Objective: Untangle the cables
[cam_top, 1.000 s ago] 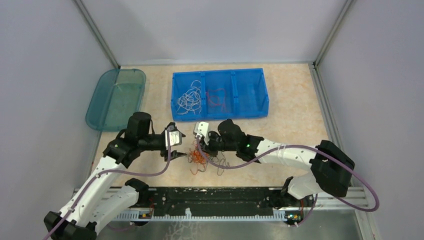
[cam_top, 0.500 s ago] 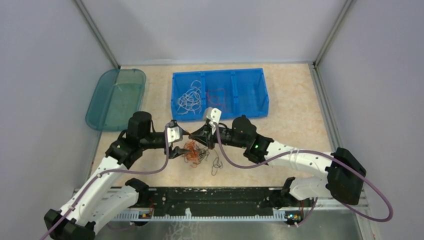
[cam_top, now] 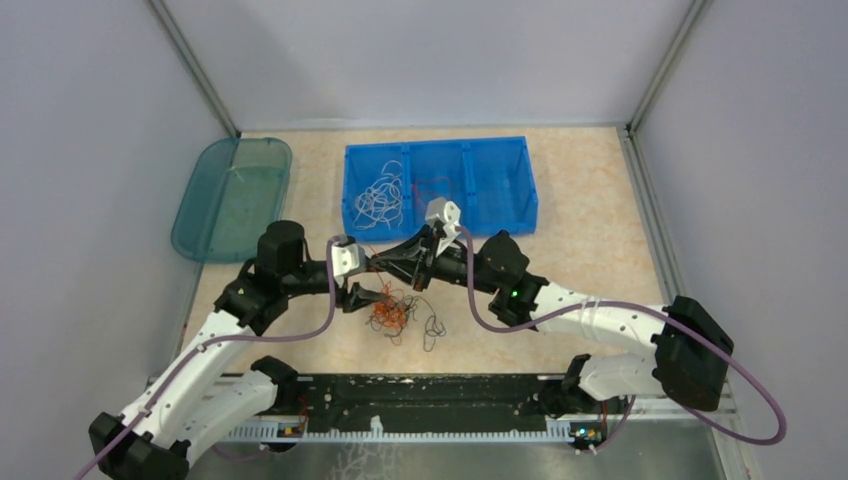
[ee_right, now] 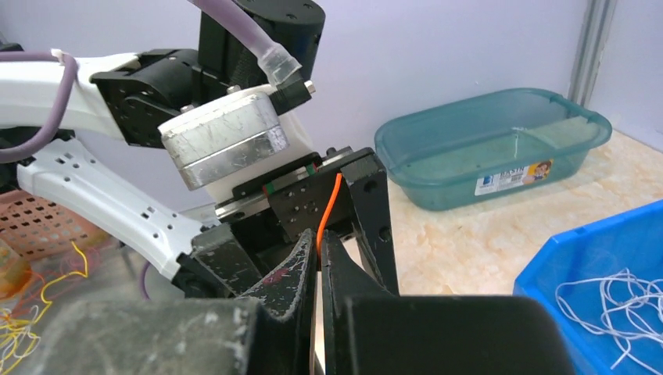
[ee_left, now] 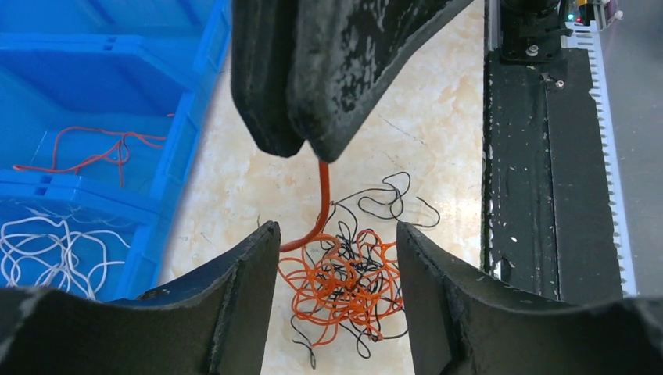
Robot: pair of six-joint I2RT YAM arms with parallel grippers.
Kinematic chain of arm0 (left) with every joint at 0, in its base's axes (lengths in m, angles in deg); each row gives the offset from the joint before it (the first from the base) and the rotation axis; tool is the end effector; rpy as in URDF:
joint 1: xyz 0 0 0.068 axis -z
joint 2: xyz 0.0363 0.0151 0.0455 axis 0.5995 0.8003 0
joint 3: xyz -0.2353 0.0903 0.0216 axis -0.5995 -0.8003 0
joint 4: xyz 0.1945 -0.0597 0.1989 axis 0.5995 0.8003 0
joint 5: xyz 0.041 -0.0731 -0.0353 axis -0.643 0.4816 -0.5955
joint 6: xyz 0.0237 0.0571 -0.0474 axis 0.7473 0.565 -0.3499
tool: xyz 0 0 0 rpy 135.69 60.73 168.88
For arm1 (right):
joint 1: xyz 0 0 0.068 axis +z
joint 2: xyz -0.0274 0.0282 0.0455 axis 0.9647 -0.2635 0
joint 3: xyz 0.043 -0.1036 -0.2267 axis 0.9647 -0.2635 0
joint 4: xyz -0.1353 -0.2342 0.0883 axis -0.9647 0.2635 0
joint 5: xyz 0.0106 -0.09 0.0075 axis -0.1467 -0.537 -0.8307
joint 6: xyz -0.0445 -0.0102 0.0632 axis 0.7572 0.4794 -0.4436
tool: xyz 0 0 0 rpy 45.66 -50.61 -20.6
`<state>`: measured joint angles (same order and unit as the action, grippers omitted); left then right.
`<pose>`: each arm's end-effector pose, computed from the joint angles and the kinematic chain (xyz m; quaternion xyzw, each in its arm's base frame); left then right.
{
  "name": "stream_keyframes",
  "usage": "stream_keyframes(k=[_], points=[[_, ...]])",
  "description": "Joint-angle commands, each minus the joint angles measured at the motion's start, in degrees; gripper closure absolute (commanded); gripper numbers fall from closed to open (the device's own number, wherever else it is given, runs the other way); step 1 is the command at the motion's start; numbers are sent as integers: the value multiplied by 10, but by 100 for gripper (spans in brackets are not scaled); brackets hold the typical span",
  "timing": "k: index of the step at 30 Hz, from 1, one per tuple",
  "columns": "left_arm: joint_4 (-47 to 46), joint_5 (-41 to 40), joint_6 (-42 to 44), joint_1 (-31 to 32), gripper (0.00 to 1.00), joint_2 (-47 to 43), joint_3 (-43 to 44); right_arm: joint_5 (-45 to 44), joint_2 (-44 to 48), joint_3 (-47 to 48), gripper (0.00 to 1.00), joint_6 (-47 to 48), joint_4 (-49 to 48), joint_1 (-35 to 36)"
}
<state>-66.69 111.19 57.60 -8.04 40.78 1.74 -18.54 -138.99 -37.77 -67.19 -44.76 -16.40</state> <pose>0.1798 -0.1545 0.2702 0.5581 0.5804 -0.3393 0.4863 0.1590 0.2981 0.3030 -0.3437 0.5156 0.5433 0.5665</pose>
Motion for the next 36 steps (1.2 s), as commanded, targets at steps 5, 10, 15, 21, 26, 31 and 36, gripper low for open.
stream_keyframes(k=[5, 10, 15, 21, 26, 31, 36], points=[[-36, 12, -35, 4, 61, 14, 33, 0, 26, -10, 100, -50, -85, -5], [-38, 13, -56, 4, 98, 10, 45, -11, 43, -25, 100, -62, -89, -7], [-29, 19, -71, 4, 99, 16, 80, -51, 68, -63, 38, -112, -98, -34], [-20, 29, -85, 5, 99, 26, 135, -45, 121, -150, 25, -95, -108, -57], [-21, 43, -124, 7, 99, 38, 165, 2, 100, -164, 25, -58, -88, -57], [-25, 49, -144, 10, 99, 41, 171, 24, 42, -125, 24, -42, -113, -52], [-20, 52, -145, 13, 99, 48, 188, 43, -34, -65, 28, -46, -147, -40]])
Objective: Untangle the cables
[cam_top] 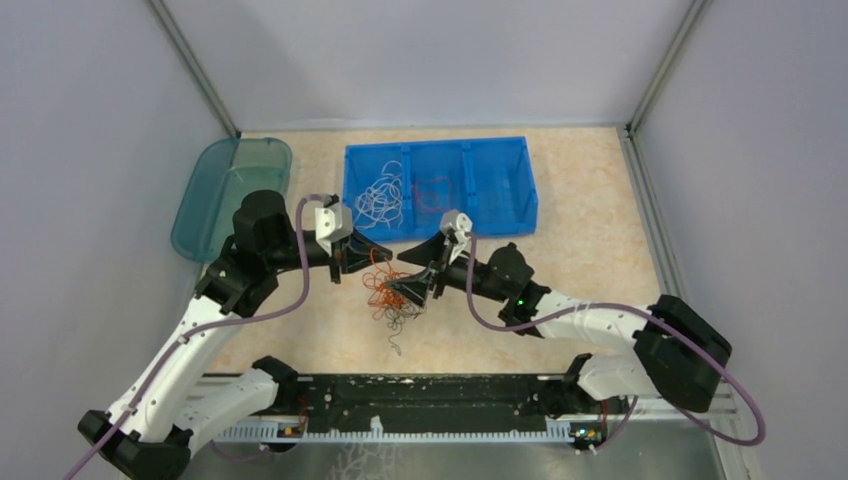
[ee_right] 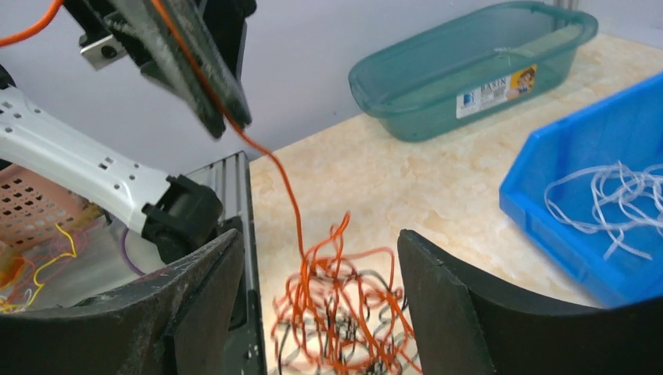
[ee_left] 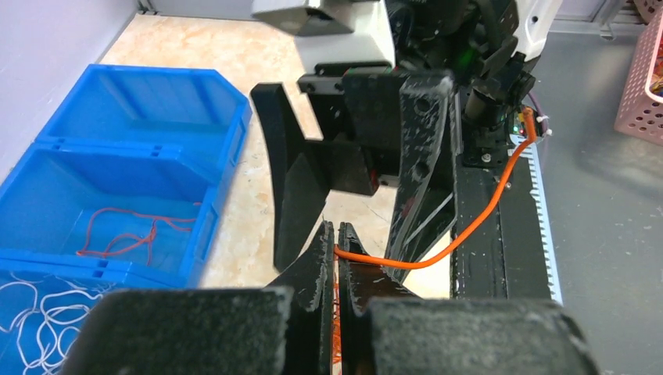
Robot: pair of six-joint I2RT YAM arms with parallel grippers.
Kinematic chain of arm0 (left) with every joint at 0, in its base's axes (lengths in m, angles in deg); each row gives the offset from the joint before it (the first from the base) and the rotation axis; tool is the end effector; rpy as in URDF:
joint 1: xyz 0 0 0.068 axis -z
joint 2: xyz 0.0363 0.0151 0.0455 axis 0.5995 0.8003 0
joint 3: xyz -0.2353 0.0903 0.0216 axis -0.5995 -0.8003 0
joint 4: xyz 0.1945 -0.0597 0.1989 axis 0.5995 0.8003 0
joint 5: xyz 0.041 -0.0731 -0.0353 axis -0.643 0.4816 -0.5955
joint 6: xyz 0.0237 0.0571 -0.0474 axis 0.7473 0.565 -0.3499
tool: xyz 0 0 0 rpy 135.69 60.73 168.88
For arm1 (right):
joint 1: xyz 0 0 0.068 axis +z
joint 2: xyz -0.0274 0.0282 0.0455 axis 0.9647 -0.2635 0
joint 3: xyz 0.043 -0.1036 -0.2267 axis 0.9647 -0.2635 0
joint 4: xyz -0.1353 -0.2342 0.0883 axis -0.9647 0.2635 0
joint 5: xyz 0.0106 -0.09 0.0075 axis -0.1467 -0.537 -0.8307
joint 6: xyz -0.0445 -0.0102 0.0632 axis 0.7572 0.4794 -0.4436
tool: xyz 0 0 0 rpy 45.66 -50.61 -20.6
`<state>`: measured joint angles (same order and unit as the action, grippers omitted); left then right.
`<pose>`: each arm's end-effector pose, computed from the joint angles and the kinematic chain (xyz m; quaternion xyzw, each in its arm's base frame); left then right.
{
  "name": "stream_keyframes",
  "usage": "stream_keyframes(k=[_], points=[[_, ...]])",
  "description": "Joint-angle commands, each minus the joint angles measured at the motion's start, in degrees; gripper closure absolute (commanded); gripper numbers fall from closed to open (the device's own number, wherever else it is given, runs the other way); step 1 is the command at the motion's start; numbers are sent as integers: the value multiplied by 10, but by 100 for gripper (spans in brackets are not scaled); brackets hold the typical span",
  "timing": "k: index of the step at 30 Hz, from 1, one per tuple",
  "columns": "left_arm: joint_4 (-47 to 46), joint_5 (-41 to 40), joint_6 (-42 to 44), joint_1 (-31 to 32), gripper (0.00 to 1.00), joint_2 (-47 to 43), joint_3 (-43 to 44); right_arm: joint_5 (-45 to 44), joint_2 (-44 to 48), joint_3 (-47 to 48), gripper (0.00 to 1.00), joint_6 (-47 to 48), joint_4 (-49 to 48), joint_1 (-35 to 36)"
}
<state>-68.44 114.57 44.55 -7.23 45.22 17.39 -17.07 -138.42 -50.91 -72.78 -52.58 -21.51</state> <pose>0.1835 -0.1633 0.3615 0.5159 0.5519 -0.4000 0.5188 0.1699 0.2654 0.2348 -0.3079 0.5730 0.5399 0.5342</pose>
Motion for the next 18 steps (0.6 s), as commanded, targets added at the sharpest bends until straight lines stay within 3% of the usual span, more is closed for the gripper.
stream_keyframes(k=[1, 9, 18], points=[[-3, 20, -14, 5, 99, 6, 34, 28, -55, 77, 30, 10, -72, 15], [1, 23, -14, 8, 99, 14, 63, -5, -141, 84, 46, 3, -97, 33], [4, 28, -7, 9, 99, 39, 167, -50, -192, -10, 49, -2, -158, 42]])
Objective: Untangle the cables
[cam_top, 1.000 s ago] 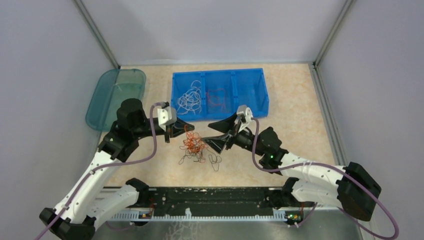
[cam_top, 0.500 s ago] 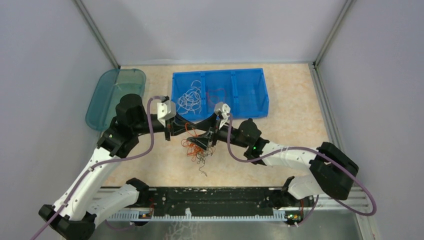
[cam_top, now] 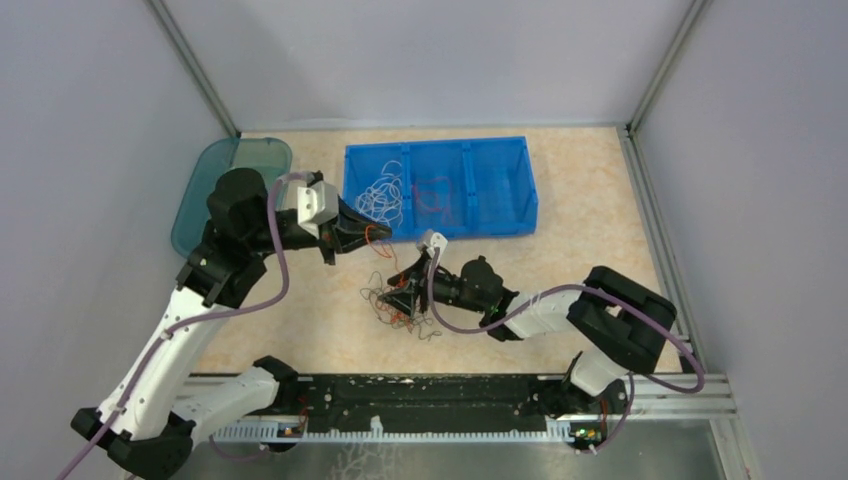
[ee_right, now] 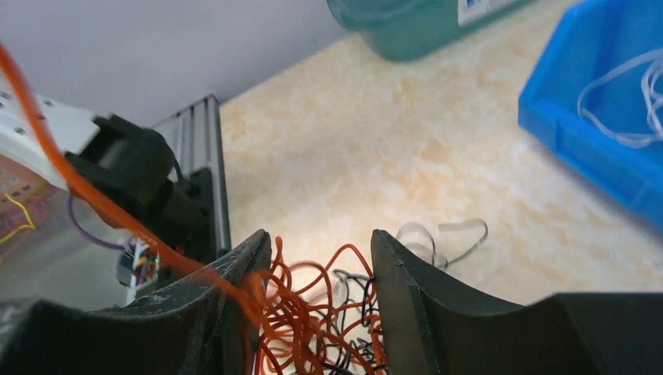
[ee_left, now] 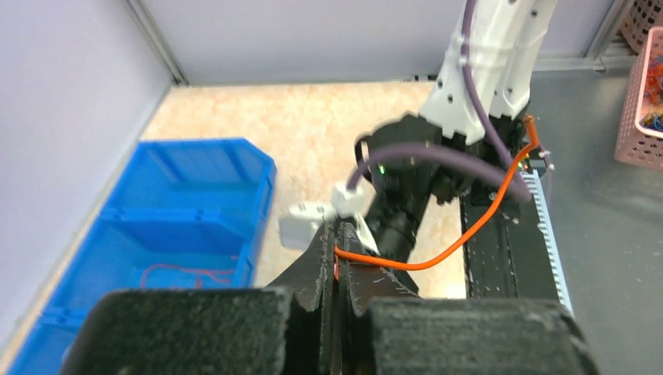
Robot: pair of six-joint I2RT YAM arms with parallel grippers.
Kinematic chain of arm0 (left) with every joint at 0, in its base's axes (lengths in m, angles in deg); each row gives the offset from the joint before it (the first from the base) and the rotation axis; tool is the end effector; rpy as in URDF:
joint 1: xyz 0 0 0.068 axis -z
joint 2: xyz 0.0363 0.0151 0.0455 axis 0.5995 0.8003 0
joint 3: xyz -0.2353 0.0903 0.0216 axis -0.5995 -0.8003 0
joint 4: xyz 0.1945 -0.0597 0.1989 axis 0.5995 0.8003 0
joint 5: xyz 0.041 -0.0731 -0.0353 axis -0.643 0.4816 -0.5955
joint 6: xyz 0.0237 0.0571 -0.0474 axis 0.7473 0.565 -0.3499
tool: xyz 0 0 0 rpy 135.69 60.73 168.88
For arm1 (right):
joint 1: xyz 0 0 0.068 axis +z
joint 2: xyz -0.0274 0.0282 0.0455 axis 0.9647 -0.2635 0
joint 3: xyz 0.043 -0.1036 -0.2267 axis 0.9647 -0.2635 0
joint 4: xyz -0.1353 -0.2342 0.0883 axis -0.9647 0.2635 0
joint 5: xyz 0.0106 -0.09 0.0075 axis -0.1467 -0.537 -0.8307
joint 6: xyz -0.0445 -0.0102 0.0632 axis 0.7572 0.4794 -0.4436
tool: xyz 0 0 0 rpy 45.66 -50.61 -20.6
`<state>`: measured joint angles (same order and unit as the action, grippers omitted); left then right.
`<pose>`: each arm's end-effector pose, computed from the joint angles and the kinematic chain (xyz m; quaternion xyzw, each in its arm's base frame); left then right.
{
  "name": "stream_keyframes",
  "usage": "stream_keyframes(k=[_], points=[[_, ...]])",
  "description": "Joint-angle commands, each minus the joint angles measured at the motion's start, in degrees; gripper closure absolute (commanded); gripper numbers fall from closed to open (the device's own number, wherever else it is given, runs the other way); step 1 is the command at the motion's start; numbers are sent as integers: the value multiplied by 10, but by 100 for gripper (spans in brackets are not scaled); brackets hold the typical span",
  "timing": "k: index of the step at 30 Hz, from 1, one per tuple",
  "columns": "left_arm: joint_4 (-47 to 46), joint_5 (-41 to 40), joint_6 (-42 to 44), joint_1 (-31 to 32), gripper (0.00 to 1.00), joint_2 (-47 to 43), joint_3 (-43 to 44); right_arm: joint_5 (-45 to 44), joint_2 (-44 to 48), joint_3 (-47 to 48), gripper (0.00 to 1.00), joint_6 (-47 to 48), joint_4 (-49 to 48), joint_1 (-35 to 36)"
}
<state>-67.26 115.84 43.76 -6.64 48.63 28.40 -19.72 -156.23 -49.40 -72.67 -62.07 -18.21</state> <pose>0.1803 -0.1653 0.4173 0.5242 0.5098 -0.4032 0.5503 0.1736 0.2985 0.1702 -0.3169 0.6146 0.5257 0.4954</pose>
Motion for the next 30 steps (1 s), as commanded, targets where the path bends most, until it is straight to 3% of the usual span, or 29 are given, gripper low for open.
stream_keyframes(k=[1, 10, 26, 30], points=[[-8, 15, 3, 3, 99, 8, 71, -27, -19, -33, 49, -3, -68, 9], [-36, -20, 54, 4, 99, 40, 196, -62, -49, -83, 45, 1, -97, 9], [-321, -171, 200, 4, 100, 44, 263, -83, -93, -124, 41, -18, -156, 9], [-291, -161, 195, 4, 100, 63, 320, -85, -92, -130, 41, -19, -156, 9]])
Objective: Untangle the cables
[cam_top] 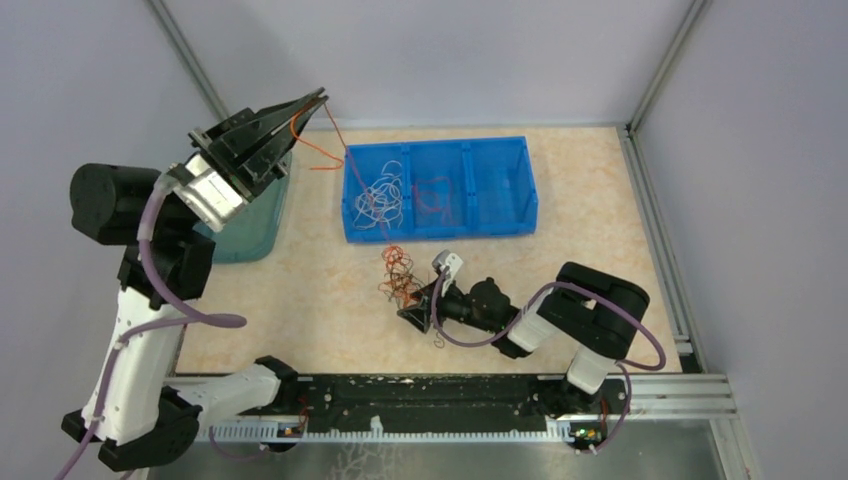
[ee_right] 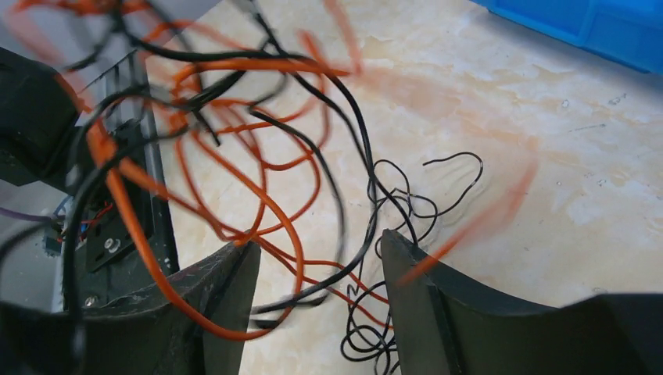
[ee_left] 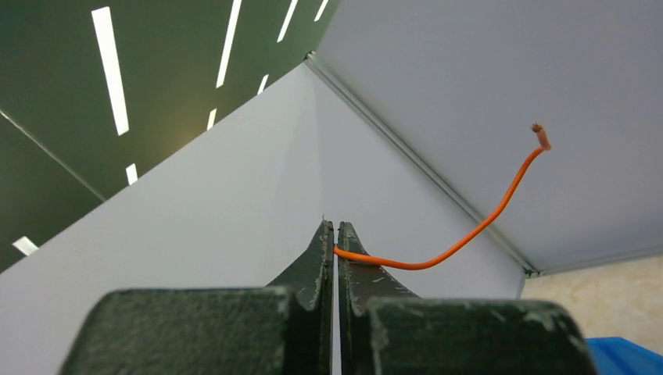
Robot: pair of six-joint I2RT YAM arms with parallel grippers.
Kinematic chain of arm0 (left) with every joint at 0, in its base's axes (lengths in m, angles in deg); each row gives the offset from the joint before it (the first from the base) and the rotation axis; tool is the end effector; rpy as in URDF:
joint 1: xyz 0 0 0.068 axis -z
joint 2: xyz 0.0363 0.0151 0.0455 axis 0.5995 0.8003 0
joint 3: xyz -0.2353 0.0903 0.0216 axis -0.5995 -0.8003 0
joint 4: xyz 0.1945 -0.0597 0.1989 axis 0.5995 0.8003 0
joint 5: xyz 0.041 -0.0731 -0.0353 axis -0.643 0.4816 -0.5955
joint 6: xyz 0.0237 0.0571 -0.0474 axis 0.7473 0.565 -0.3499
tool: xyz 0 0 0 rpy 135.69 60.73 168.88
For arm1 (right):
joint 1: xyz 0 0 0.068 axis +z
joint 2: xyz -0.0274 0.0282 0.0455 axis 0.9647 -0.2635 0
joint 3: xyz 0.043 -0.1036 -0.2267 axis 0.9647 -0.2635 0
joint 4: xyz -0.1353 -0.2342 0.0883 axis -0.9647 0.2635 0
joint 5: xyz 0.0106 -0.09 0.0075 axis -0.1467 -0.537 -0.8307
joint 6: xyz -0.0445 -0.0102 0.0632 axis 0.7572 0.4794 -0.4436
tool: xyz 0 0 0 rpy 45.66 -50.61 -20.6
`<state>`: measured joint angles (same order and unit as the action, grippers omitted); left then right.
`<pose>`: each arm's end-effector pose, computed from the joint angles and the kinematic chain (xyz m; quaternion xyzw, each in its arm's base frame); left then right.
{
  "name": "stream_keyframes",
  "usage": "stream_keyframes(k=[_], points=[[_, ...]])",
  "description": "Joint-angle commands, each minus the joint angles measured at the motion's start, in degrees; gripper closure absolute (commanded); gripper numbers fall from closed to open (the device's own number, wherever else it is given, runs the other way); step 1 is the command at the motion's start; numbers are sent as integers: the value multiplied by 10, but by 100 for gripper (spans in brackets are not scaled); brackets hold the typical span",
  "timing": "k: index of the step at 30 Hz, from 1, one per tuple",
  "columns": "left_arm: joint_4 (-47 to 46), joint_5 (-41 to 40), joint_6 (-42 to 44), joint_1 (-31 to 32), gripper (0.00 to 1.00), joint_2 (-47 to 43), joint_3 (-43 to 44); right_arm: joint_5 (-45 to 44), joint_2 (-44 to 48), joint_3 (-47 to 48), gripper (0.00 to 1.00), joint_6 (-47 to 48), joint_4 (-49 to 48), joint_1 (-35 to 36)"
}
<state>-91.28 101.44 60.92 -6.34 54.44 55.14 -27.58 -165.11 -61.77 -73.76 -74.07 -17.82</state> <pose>0.1388 -0.1286 0.6037 0.4590 0.2034 -0.1292 0.8551 0.1548 0.2577 0.0880 -0.2804 0.6916 0.4663 0.4749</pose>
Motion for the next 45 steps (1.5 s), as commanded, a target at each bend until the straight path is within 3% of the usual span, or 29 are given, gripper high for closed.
stream_keyframes(k=[1, 6, 13, 18, 25, 39, 45], points=[[-47, -13, 20, 2, 100, 5, 55, -6, -1, -7, 40, -9, -44, 5], [51, 19, -15, 1, 100, -5, 46, -25, 80, -13, 34, -8, -23, 5], [103, 47, -68, 1, 100, -54, -72, -5, 289, 55, 29, 49, 199, 4], [110, 60, -82, 1, 100, -63, -99, 7, 361, 95, 28, 100, 312, 4], [121, 62, -86, 1, 100, -56, -83, 33, 282, 173, 36, 133, 342, 4], [123, 62, -89, 1, 100, -58, -70, 48, 142, 214, 53, 100, 255, 18], [121, 62, -90, 1, 100, -54, -56, 54, 112, 214, 52, 84, 232, 29]])
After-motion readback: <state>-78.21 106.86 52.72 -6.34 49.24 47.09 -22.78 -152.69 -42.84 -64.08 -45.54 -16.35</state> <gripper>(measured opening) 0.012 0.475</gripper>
